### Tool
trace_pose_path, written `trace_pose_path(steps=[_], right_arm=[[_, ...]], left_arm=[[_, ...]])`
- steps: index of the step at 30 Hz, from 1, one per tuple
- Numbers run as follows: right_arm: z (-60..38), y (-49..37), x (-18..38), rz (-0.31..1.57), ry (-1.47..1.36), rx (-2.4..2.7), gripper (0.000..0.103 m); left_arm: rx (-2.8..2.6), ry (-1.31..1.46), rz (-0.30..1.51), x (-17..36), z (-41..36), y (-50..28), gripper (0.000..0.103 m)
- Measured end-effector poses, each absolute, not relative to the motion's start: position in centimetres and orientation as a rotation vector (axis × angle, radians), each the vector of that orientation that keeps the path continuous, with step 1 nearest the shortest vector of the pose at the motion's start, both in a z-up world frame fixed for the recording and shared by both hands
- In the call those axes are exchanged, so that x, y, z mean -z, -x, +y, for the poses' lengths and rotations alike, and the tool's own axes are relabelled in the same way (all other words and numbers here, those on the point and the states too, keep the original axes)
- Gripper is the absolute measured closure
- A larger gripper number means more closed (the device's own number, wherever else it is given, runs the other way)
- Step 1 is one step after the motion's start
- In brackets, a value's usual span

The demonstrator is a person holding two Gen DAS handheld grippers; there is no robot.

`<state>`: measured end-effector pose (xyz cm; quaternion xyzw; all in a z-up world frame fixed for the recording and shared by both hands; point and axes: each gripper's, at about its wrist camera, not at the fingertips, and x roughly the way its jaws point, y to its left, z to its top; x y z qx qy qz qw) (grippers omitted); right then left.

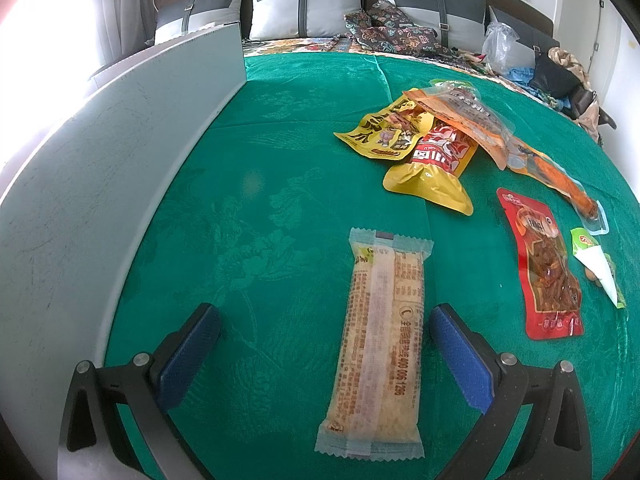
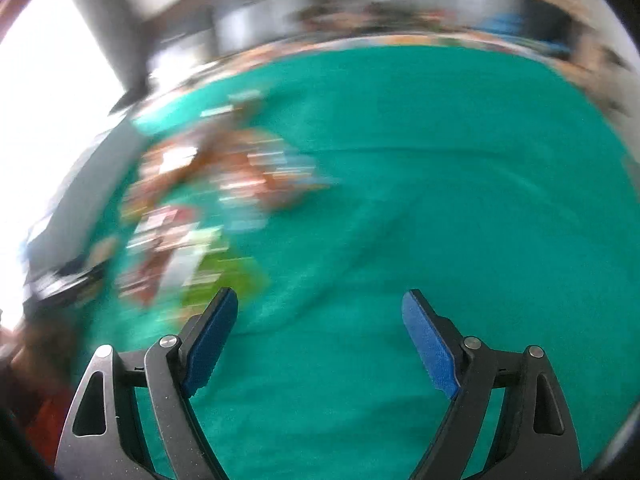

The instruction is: Organize snacks

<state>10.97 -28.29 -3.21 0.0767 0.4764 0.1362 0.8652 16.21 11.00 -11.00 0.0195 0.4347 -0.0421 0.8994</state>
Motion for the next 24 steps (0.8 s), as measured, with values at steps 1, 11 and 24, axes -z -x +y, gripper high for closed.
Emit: trace_pose_path(steps=[1, 11, 24], right_arm=[[-26.0, -11.4, 2.7, 1.017, -0.115, -0.382, 0.017], [-16.4, -16.6, 6.4, 1.243, 0.299, -0.442, 0.037], [-19.7, -13.8, -0.4, 1.193, -0.080, -0.416, 0.038]], left_arm=[[0.087, -0.041, 0.900, 11.0, 11.0, -16.2, 0.000], [0.160, -0.085, 0.959, 10.1, 11.0, -16.6, 0.031], [0.277, 0.216, 0.910, 3.3, 14.4, -12.7, 0.077]])
